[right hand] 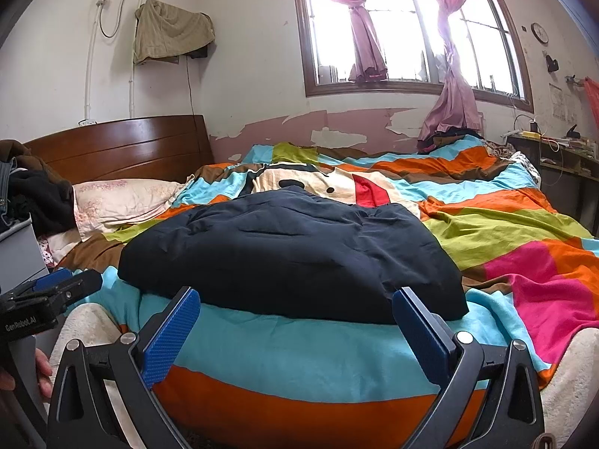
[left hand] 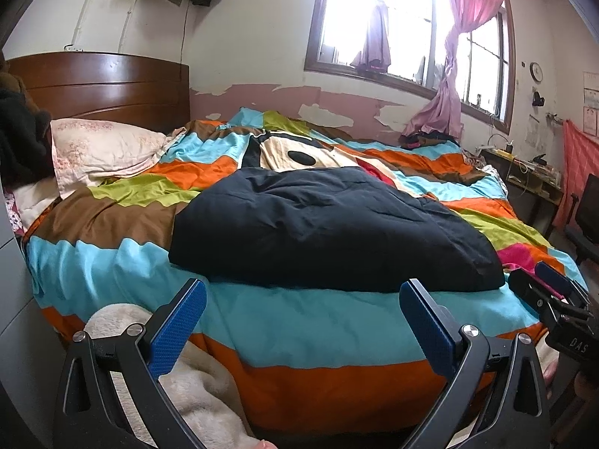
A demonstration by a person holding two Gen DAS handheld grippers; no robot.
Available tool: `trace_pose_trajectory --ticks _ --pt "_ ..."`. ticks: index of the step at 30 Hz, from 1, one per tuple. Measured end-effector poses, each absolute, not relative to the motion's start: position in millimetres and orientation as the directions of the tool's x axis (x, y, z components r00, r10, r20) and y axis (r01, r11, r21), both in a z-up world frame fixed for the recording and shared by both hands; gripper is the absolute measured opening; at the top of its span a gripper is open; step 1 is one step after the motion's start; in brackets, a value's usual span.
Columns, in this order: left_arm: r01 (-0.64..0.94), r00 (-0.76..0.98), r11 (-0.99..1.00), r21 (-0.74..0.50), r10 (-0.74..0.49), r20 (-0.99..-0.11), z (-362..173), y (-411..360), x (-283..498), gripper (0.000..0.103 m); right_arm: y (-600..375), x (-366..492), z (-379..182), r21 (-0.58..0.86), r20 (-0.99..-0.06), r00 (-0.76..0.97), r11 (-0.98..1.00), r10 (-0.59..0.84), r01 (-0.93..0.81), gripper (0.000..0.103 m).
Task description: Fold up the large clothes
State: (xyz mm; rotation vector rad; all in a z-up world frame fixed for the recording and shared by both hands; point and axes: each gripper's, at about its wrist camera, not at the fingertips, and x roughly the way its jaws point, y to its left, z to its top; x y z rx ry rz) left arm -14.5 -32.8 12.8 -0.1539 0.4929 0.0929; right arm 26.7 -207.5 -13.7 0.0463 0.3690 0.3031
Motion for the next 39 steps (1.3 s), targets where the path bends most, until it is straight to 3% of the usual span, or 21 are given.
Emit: trace_pose_trajectory --ticks 39 --pt "-0.136 0.862 0.984 -0.112 0.062 -0.503 4.4 -27.2 -9.4 0.101 -204.1 28.0 -17.3 0.103 -0.358 0.884 0.954 0.301 -0.282 0.103"
